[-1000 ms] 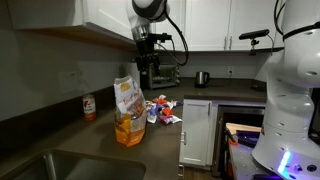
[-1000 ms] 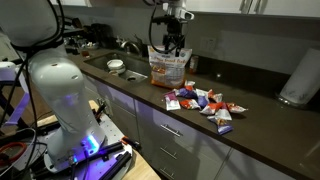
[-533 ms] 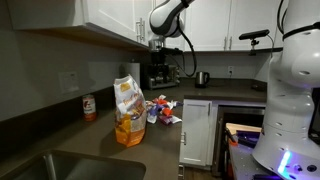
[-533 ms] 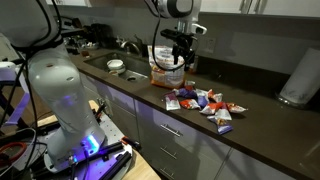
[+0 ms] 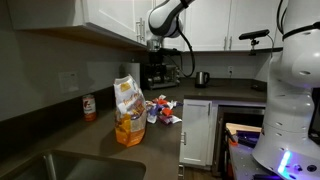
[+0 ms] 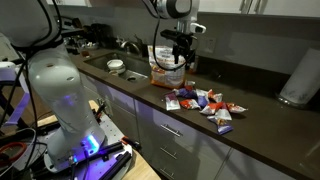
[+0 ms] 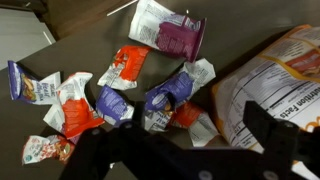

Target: Put one sachet in the packet

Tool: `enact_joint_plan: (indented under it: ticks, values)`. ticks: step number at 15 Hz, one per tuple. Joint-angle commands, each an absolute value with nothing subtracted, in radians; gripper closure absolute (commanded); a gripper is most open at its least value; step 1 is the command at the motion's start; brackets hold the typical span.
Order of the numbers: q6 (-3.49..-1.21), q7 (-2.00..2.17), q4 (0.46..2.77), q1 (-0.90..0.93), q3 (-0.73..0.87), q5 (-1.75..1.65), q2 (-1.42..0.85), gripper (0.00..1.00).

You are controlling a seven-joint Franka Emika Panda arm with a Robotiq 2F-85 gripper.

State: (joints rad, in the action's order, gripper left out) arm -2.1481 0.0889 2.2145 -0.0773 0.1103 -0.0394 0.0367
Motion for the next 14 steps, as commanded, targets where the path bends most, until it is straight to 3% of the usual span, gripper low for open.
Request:
enact_joint_plan:
  ticks: [1, 7, 14]
  values:
    - [-2.253, 0.09, 2.191, -0.085, 0.104, -0.072, -0.015, 0.0]
    - [-2.451, 0.099, 2.199, -0.099, 0.131, -0.151, -0.121, 0.0]
    - [-2.523, 0.106, 2.165, -0.108, 0.185, -0.187, -0.294, 0.0]
